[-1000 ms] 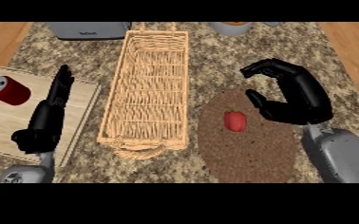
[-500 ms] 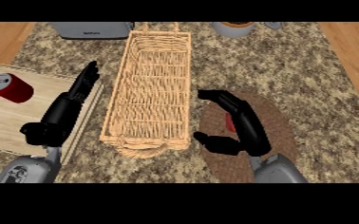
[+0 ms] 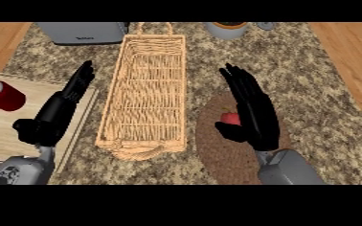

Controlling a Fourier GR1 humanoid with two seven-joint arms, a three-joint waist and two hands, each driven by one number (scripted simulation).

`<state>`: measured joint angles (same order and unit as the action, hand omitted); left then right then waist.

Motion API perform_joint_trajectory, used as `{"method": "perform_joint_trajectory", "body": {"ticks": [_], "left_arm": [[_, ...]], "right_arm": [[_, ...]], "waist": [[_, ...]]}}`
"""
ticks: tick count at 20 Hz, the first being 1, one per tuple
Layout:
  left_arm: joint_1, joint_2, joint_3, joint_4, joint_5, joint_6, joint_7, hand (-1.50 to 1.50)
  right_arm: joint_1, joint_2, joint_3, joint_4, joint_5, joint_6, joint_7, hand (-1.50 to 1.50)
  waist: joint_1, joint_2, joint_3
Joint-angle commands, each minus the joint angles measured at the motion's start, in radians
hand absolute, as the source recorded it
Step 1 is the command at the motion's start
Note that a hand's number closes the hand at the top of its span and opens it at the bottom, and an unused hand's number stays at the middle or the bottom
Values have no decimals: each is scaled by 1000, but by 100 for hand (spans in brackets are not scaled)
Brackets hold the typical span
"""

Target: Pick the bell pepper from the placemat and place it in the basket

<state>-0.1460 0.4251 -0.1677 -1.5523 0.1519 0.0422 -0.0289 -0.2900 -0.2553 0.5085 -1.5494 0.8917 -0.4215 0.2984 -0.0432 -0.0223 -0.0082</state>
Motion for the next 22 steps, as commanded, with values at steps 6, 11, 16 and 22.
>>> {"method": "perform_joint_trajectory", "body": {"ticks": [6, 11, 16, 22], "left_arm": [[11, -16, -8, -4, -12, 5, -13, 0], [15, 15, 27, -17, 20, -32, 2, 0], [-33, -37, -14, -35, -12, -17, 63, 0], [-12, -35, 33, 7, -1, -83, -4, 0]], "right_arm": [[-59, -58, 75, -220, 71, 630, 449, -150], [-45, -9, 80, -512, -49, 950, 692, -150], [-7, 44, 54, -720, -97, 1123, 891, -150], [-18, 41, -34, -745, -99, 1163, 840, -150]], "waist": [[2, 0, 0], [10, 5, 4], [23, 14, 7], [42, 21, 7]]}}
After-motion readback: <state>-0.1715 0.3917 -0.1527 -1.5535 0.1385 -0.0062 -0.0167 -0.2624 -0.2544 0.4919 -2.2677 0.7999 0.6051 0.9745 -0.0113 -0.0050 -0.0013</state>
